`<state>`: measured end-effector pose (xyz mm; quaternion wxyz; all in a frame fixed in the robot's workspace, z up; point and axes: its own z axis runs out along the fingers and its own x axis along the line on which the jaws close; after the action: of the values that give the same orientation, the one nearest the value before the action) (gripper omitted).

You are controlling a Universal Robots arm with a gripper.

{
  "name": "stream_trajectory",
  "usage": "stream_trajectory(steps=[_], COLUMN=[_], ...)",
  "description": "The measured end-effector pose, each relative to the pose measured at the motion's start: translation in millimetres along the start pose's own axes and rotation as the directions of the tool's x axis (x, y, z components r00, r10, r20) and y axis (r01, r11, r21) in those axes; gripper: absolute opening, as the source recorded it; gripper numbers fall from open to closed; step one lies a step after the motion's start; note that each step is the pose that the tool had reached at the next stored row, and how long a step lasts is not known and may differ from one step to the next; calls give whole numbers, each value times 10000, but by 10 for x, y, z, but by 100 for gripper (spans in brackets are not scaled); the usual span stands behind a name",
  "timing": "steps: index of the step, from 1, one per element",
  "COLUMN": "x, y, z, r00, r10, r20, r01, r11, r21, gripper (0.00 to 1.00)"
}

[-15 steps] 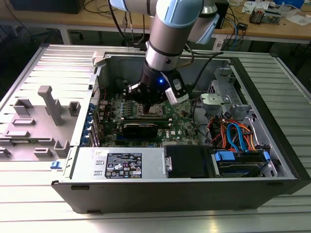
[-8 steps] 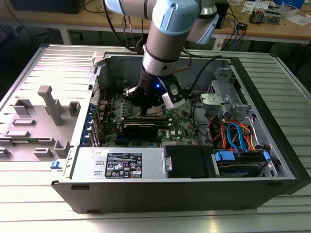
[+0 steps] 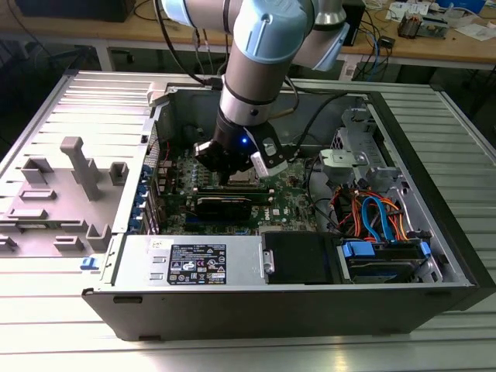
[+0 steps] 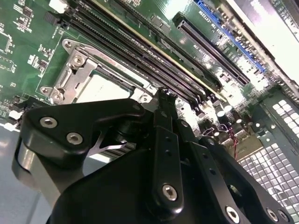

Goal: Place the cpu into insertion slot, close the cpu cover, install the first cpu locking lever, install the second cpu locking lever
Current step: 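Install the second cpu locking lever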

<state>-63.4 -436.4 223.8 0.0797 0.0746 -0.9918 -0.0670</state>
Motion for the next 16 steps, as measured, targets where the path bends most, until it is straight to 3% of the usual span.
stream_trajectory(steps=[3,6,16], x=[-1,-1,9], y=[-1,-1,-22], z=[4,9,59], r00=[9999,9980,9973], r10=[148,631,726], r20=[20,89,108], r01=[-147,-630,-724], r11=[9999,9980,9972], r21=[-25,-100,-166], gripper=[11,11,11])
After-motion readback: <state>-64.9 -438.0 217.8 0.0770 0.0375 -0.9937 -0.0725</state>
